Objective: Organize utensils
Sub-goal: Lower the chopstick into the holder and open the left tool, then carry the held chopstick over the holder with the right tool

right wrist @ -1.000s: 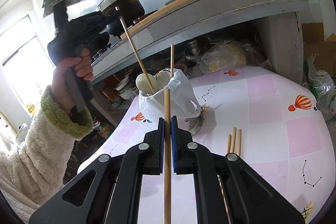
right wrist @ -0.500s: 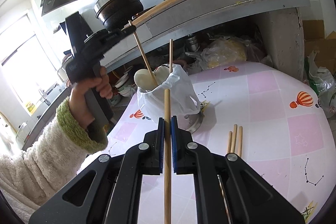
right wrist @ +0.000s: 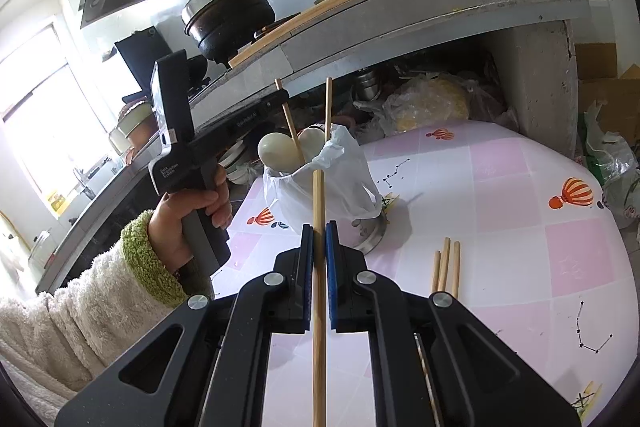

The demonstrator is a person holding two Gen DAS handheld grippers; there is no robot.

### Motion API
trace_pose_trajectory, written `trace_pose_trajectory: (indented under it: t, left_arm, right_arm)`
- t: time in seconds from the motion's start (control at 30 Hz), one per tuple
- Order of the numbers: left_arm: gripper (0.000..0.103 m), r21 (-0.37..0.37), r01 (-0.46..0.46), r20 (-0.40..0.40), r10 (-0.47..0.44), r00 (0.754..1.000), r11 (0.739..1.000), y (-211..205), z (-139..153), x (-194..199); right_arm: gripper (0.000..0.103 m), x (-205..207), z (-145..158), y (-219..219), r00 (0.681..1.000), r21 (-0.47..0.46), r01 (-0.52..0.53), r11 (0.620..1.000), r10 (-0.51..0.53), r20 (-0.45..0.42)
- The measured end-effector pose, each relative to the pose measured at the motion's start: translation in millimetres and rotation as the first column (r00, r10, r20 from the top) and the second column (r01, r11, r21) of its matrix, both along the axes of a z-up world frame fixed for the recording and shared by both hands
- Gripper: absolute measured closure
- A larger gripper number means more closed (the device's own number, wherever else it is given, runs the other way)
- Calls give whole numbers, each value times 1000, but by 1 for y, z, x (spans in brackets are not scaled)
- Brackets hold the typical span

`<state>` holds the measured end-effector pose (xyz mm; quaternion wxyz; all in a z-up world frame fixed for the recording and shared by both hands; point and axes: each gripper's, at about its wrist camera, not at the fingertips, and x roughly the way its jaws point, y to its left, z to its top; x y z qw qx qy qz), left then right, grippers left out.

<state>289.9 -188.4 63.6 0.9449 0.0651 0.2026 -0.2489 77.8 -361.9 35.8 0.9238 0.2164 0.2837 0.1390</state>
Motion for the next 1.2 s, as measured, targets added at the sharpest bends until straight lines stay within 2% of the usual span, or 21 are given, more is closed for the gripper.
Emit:
trace_pose_trajectory:
  t: [0.1,0.3,0.43,0.6,0.83,0.97,1.2]
  left_arm:
    - [94,12,0,-19,1,1000,1000,-2,-3,1]
    - [62,-12,-15,-28,15,999,1000,6,-1,-4]
    - [51,-57,-38,-40,35,999,998,20,8,-11]
    - [45,-154,-86,-95,72,993,984,53,13,-30]
    - [42,-210,-174,-161,141,977,962,111,-6,-66]
    - [42,-219,-229,-192,188,963,949,145,-22,-86]
    - [42,-215,-338,-233,288,929,916,202,-43,-109]
  right_arm:
    - [97,-1,1,0,1000,-3,2,1000,-2,0]
    - [97,-1,6,0,1000,-9,5,1000,-5,3]
    - [97,3,11,0,1000,-13,0,1000,0,8]
    - [97,16,33,-1,998,-14,-15,1000,16,57]
    - [97,65,97,8,979,-27,-63,998,67,195]
    - [97,105,128,23,960,-33,-91,995,96,264]
    - [97,171,149,50,935,-26,-101,995,104,339]
